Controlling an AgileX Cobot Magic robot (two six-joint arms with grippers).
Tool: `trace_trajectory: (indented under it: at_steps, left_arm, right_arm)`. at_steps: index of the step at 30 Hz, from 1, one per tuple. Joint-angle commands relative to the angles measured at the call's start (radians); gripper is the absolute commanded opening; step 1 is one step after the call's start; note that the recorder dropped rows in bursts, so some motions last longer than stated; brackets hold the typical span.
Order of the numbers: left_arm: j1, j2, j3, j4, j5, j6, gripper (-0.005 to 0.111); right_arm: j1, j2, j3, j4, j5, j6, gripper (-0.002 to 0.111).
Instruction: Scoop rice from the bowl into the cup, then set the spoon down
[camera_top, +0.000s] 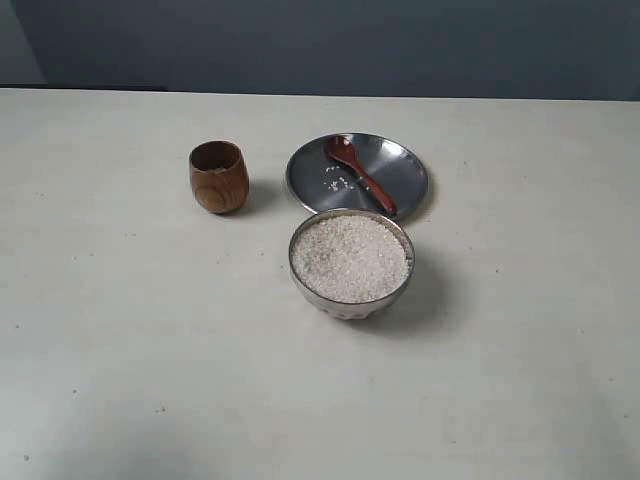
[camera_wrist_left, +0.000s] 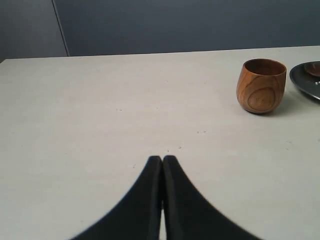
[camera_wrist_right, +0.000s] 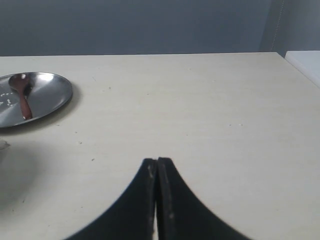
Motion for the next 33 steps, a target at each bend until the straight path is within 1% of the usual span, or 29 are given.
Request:
trace_trajectory:
  at_steps: [1,10,33]
  left_arm:
    - [0.001,-0.004,0.005,0.002,-0.007,-0.005,0.000]
    - [0.001,-0.004,0.005,0.002,-0.007,-0.005,0.000]
    - [0.001,-0.004,0.005,0.002,-0.007,-0.005,0.000]
  right_arm:
    - [-0.004,-0.003,0.002,-0.001,-0.008,0.000,0.000]
    - [0.015,-0.003,0.002,-0.001,-0.010,0.000,0.000]
    - [0.015,-0.003,0.002,-0.001,-0.008,0.000,0.000]
